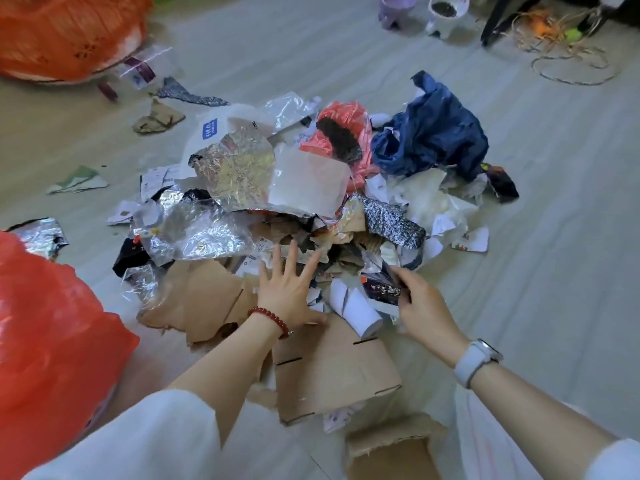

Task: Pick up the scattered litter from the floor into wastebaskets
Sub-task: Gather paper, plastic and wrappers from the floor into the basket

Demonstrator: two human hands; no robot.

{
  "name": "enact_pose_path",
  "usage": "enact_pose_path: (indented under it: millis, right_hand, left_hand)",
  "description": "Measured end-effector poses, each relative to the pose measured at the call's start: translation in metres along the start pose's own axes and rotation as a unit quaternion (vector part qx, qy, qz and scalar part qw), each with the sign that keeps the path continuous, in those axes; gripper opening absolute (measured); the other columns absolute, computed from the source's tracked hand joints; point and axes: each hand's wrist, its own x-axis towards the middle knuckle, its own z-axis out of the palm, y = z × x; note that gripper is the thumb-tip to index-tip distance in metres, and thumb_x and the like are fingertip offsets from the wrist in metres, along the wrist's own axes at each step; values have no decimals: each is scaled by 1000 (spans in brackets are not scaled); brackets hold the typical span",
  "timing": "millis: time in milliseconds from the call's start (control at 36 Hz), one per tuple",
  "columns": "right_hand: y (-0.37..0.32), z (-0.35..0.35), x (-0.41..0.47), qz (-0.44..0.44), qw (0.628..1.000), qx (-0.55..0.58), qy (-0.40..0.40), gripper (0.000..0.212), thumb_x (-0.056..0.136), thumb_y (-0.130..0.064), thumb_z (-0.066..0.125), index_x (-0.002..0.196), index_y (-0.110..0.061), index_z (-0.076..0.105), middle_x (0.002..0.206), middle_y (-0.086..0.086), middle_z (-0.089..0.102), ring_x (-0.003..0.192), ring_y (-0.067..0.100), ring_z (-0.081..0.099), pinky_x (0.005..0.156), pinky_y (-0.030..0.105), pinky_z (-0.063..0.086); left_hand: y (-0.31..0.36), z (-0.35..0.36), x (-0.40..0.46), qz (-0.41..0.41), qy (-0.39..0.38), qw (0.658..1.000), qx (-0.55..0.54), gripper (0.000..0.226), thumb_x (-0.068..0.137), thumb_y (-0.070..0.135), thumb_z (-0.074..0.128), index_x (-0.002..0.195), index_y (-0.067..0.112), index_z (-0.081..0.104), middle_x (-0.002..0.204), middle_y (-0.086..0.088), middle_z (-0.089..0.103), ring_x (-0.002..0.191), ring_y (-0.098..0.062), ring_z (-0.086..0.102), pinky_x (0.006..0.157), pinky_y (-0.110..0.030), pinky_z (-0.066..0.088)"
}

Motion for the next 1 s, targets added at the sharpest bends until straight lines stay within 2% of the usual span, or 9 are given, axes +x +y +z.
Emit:
enact_pose_path:
  millis: [167,278,333,472,583,667,833,917,1000]
  right_hand:
    - [-7,-13,2,7,999,6,54,65,82,11,38,137,-23,40,135,3,50,117,24,50,83,24,39]
    - [-14,-12,4,-6,998,-31,46,63,81,9,38,133,-25,46,133,3,50,116,27,50,87,34,44]
    - [-18,-8,4,-1,997,-82,10,59,81,5,40,130,-27,48,131,2,51,115,29,50,86,40,46]
    - [-22,16,6,-29,954,-255,-153,61,86,-7,42,142,-23,28,146,-1,30,124,29,38,91,36,43]
    - [-24,50,11,-27,929,-298,-216,64,91,-32,48,145,-17,16,155,0,8,134,35,22,101,46,38]
    - [-23,71,16,22,934,-287,-214,76,85,-52,53,142,-14,20,153,4,12,135,38,20,106,48,32]
    - [-20,75,29,52,951,-253,-171,55,86,-21,57,133,-15,30,139,8,33,121,38,34,91,45,42]
    - [-19,75,27,26,945,-289,-148,50,82,-8,52,128,-16,33,132,9,38,112,37,40,82,47,46]
    - [-21,71,21,19,952,-279,-125,50,82,-14,53,129,-18,35,131,7,42,109,35,45,76,40,45]
  left_hand:
    - [-2,18,12,-12,27,999,17,82,77,43,65,141,33,15,149,-12,17,129,-38,25,96,-49,37]
    - [-11,23,6,19,68,996,46,62,75,21,68,128,32,38,108,-7,56,94,-31,52,72,-41,42]
    - [-16,29,0,52,90,994,28,50,79,9,61,123,27,46,97,-8,59,87,-31,57,69,-40,40]
    - [-22,22,-11,78,88,993,-17,47,89,5,41,132,23,39,112,-10,48,104,-29,49,75,-35,35]
    - [-37,7,-21,73,104,991,-46,32,83,3,50,113,13,54,100,-11,45,91,-29,46,58,-33,38]
    - [-48,-2,-32,80,132,987,-52,32,67,-5,64,96,8,61,87,-12,47,78,-29,49,42,-31,39]
    - [-55,-14,-55,106,169,980,-16,42,52,-18,65,87,5,62,116,-23,57,87,-38,59,49,-36,51]
    - [-56,-20,-59,124,195,973,-30,45,52,-16,70,89,7,64,107,-15,65,82,-33,61,58,-33,54]
    - [-55,-30,-63,125,209,968,-62,47,55,-14,73,94,9,65,98,-6,66,82,-29,59,62,-31,52]
